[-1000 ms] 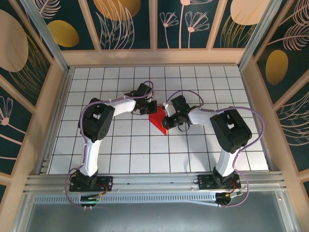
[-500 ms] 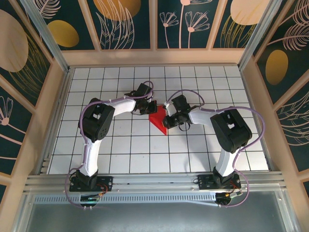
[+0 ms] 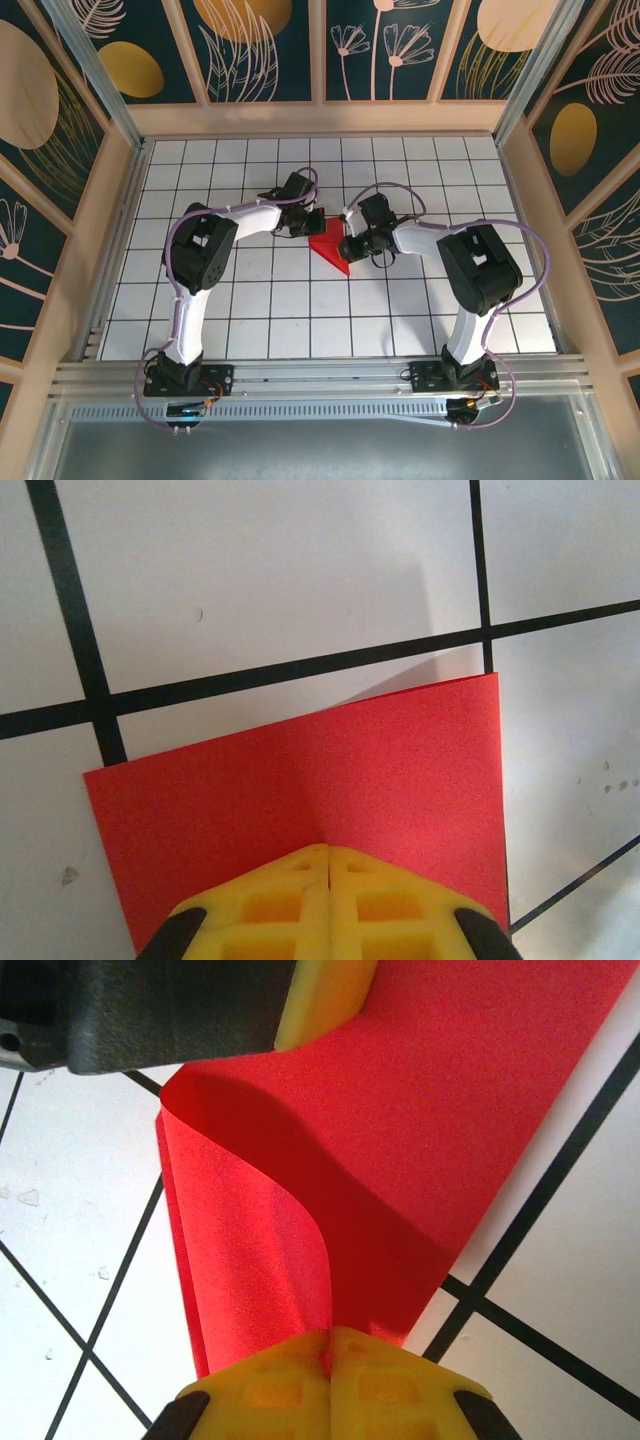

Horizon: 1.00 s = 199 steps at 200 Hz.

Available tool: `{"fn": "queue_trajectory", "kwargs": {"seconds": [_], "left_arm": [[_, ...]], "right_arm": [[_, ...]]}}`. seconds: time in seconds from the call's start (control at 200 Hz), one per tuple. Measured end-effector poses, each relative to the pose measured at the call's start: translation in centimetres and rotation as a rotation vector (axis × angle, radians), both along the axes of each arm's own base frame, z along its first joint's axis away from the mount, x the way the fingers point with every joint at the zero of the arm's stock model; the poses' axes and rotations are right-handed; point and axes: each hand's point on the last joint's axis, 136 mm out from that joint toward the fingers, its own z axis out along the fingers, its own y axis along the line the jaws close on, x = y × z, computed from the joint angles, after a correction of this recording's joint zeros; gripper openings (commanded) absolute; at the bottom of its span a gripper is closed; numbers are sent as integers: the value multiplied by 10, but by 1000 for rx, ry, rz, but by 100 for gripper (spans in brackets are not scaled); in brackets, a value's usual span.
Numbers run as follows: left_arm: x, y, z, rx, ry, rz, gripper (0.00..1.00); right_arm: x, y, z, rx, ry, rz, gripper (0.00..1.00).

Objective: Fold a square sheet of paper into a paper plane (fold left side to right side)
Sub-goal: Third fold the triangle at the center of the table.

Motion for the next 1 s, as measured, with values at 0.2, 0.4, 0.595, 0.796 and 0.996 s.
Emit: {"fn": "queue_trajectory", "kwargs": {"seconds": [0.2,0.4,0.595,0.796,0.996], "left_arm": [[0,0,0,0,0,0,0],[0,0,0,0,0,0,0],[0,0,0,1,-1,0,0],[0,0,0,2,-1,1,0],[0,0,0,2,-1,1,0]], "right_arm": [[-6,5,2,33,22,27,0],[-7,6,1,36,30,30,0],[-10,3,-6,16,51,26,0],[-10,2,-10,11,59,25,0],[-10,3,-10,11,58,26,0]]}}
